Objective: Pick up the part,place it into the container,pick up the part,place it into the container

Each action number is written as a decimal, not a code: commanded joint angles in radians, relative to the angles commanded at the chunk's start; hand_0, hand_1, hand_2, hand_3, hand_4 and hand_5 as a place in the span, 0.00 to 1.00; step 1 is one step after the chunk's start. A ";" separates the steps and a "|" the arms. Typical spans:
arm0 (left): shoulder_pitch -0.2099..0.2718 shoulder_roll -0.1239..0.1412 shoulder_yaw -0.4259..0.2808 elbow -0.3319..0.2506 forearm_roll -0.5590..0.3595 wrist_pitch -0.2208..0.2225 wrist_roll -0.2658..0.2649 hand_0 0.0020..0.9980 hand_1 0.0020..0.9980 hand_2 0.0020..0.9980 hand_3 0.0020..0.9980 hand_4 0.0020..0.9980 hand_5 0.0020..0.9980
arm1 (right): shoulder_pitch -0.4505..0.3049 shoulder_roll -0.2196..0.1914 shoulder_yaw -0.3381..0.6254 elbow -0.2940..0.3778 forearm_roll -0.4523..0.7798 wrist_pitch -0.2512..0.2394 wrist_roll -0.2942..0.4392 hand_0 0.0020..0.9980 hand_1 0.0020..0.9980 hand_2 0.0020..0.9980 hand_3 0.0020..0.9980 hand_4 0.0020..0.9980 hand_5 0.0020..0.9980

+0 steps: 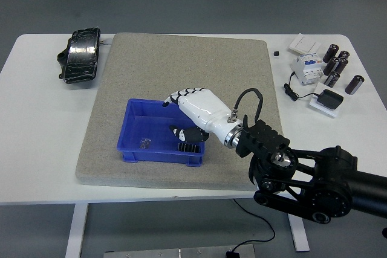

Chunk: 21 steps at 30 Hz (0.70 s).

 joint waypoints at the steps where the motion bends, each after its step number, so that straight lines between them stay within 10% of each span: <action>1: 0.001 0.000 0.000 0.000 0.000 0.001 0.000 0.67 0.67 0.60 0.57 0.52 0.47 | -0.003 -0.007 0.018 0.005 0.014 -0.006 0.005 0.76 0.85 0.83 0.76 0.66 0.27; 9: 0.003 -0.001 0.000 0.000 -0.002 0.001 0.000 0.67 0.67 0.60 0.57 0.51 0.47 | -0.004 -0.070 0.147 -0.017 0.112 -0.038 0.027 0.70 0.78 0.80 0.75 0.67 0.27; 21: 0.004 -0.003 -0.001 0.000 -0.003 0.002 -0.001 0.67 0.67 0.60 0.57 0.51 0.47 | -0.010 -0.105 0.046 -0.171 0.130 0.001 0.023 0.65 0.73 0.79 0.75 0.65 0.27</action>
